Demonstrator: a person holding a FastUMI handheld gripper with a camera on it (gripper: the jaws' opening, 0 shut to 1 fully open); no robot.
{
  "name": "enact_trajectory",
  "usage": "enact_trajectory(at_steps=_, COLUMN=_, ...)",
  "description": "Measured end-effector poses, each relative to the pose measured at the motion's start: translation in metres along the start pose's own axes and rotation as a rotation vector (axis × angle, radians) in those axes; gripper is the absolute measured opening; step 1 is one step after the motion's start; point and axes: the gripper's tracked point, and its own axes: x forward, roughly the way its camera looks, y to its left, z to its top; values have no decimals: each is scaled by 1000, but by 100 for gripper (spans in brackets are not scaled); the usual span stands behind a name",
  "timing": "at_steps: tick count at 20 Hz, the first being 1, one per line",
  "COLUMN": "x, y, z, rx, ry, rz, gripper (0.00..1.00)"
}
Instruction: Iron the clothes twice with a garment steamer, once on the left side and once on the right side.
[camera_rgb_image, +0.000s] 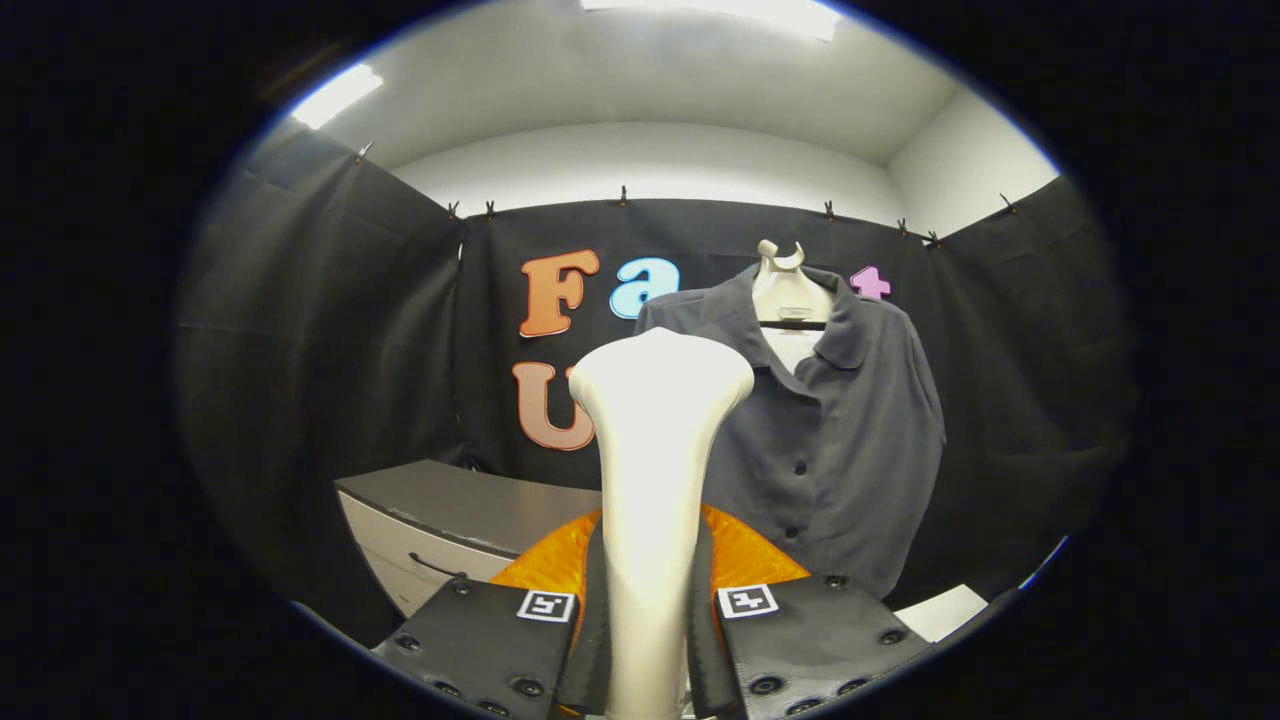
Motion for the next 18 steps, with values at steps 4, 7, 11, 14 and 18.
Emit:
enact_trajectory(at_steps=4, x=16, y=-27, z=-7, rx=-25, ry=-11, rz=-17, gripper=38)
enact_trajectory(at_steps=7, x=34, y=-42, z=-15, rx=-38, ry=-18, rz=-17, gripper=38)
enact_trajectory(at_steps=11, x=58, y=-55, z=-25, rx=-50, ry=-12, rz=6, gripper=38)
enact_trajectory(at_steps=14, x=80, y=-55, z=-33, rx=-46, ry=-26, rz=39, gripper=38)
enact_trajectory(at_steps=18, x=113, y=-56, z=-47, rx=-36, ry=-2, rz=67, gripper=38)
